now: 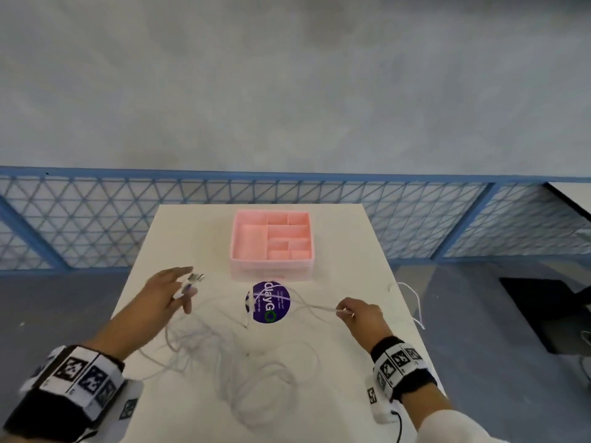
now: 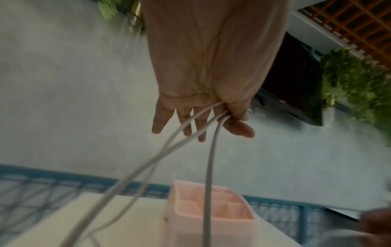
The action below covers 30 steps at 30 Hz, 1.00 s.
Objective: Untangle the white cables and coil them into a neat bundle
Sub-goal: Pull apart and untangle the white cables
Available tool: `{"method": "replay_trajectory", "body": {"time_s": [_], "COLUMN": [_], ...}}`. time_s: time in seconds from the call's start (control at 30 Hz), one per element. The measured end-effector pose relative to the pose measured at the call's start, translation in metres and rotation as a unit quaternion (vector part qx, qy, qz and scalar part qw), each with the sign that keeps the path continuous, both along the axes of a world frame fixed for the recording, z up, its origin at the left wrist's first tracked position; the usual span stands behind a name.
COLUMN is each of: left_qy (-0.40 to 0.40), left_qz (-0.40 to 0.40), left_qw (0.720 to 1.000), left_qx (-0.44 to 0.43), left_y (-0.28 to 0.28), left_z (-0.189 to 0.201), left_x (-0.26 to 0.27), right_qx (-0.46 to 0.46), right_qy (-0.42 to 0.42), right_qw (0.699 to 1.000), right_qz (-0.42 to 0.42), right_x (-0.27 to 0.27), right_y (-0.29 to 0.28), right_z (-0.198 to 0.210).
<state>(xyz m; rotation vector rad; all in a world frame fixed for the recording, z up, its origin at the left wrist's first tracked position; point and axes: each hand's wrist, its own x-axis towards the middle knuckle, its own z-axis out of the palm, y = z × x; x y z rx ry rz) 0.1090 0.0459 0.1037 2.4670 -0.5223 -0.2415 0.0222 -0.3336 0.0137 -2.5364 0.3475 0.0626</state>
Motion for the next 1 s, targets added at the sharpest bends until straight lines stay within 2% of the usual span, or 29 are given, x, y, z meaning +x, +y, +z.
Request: {"method": "replay_trajectory", "body": {"time_s": [0.1, 0.23, 0.37, 0.43, 0.5, 0.57, 0.63, 0.7, 0.73, 0.8, 0.87, 0.93, 1.0], "left_qy": [0.011, 0.026, 0.125, 0.14, 0.133, 0.085, 0.059, 0.046, 0.038, 0.024, 0.033, 0.073, 0.121], "left_qz": [-0.109, -0.211, -0.171, -0.159, -0.12, -0.073, -0.064, -0.084, -0.09, -0.086, -0.076, -0.081, -0.08], "left_qw": [0.994, 0.977, 0.975, 0.975, 0.978, 0.985, 0.988, 0.99, 0.99, 0.988, 0.98, 0.973, 0.968], "left_qx": [-0.024, 0.0, -0.065, -0.071, -0.103, -0.132, -0.127, -0.103, -0.099, -0.126, -0.182, -0.203, -0.203], "left_y": [-0.051, -0.128, -0.154, -0.149, -0.132, -0.109, -0.093, -0.095, -0.1, -0.115, -0.131, -0.143, -0.147], "left_z": [-0.018, -0.036, -0.037, -0.026, -0.012, 0.0, 0.005, 0.01, 0.011, 0.014, 0.016, 0.015, 0.007], "left_x": [-0.014, -0.028, -0.036, -0.034, -0.021, 0.0, 0.014, 0.011, 0.005, -0.008, -0.021, -0.034, -0.041], "right_qx": [0.066, 0.163, 0.144, 0.088, 0.011, 0.035, 0.101, 0.058, -0.021, -0.179, -0.233, -0.194, -0.121], "right_qy": [-0.021, -0.041, -0.068, -0.027, 0.056, 0.139, 0.13, 0.029, -0.054, -0.205, -0.278, -0.267, -0.177], "right_qw": [0.996, 0.984, 0.982, 0.986, 0.984, 0.983, 0.986, 0.997, 0.996, 0.953, 0.913, 0.916, 0.938], "right_qz": [0.05, 0.067, 0.099, 0.139, 0.169, 0.114, 0.032, -0.029, -0.06, -0.134, -0.186, -0.23, -0.272], "right_x": [-0.006, -0.004, -0.002, -0.002, -0.007, -0.01, -0.007, 0.003, 0.009, 0.009, 0.002, -0.007, -0.014], "right_y": [0.015, 0.04, 0.039, 0.028, 0.012, -0.008, -0.028, -0.047, -0.056, -0.066, -0.073, -0.074, -0.083], "right_z": [0.004, 0.028, 0.036, 0.033, 0.023, 0.017, 0.022, 0.037, 0.045, 0.063, 0.071, 0.06, 0.027]}}
